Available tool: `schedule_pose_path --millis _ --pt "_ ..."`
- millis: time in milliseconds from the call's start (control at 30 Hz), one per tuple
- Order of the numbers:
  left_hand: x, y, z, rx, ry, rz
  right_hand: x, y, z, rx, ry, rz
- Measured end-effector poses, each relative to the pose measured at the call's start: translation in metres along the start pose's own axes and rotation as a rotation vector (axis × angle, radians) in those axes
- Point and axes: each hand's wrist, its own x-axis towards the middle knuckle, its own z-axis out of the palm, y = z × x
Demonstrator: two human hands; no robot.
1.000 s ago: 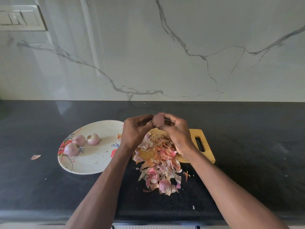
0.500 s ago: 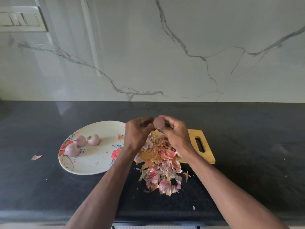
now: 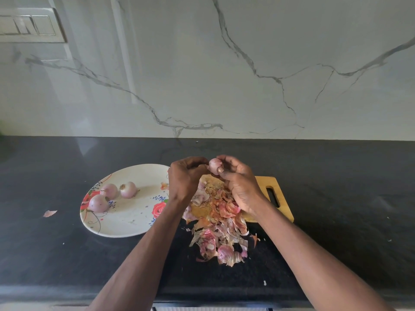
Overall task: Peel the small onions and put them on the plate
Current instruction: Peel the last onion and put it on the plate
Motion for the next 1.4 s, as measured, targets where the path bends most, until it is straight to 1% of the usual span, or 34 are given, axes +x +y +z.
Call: schedule_pose_path --millis 133,233,367,467,567,633,700,800,900,1000,1067,1167,1200,1300,1400 --pt "-0.001 0.002 0.001 0.081 0.038 0.025 0.001 -0.003 0.000 0.181 -0.029 0.094" --pt "-0.004 0.004 0.003 0.147 0.075 0.069 0.001 -0.005 0.001 0.278 -0.048 0.112" --pt "-0.006 0.004 0.005 0.182 0.086 0.090 0.001 -0.007 0.001 0.265 -0.045 0.132" --pt "-0.006 0.004 0.004 0.194 0.086 0.098 -0.001 -0.008 0.002 0.158 -0.036 0.150" --pt "-0.006 0.003 0.004 0.190 0.051 0.110 -0.001 -0.007 0.001 0.088 0.015 0.156" --pt "-0.006 0.003 0.005 0.171 0.047 0.090 0.000 -0.006 0.001 0.112 0.059 0.149" --pt "-0.004 0.002 0.004 0.160 0.100 0.057 0.002 -0.006 0.001 0.178 0.075 0.135" --pt "0.001 -0.001 -0.001 0.240 0.160 0.031 0.004 -0.009 -0.002 0.313 0.022 0.114" --pt "0.002 -0.004 -0.003 0.349 0.128 0.027 0.005 -0.010 -0.003 0.404 -0.051 0.126" --pt "0.002 -0.004 -0.003 0.422 0.042 -0.001 0.006 -0.011 -0.004 0.441 -0.084 0.131" --pt "0.004 -0.002 -0.005 0.340 -0.015 -0.002 0.006 -0.012 -0.005 0.416 -0.092 0.131" --pt "0.004 0.000 -0.008 0.100 -0.105 0.020 0.006 -0.012 -0.007 0.341 -0.096 0.120" --pt "0.003 0.001 -0.008 0.079 -0.130 0.043 0.006 -0.012 -0.008 0.321 -0.099 0.111" --pt "-0.002 0.003 -0.006 0.116 -0.155 0.138 0.005 -0.011 -0.008 0.262 -0.100 0.079" --pt "-0.002 0.002 -0.006 0.168 -0.173 0.183 0.003 -0.011 -0.007 0.140 -0.086 0.024"
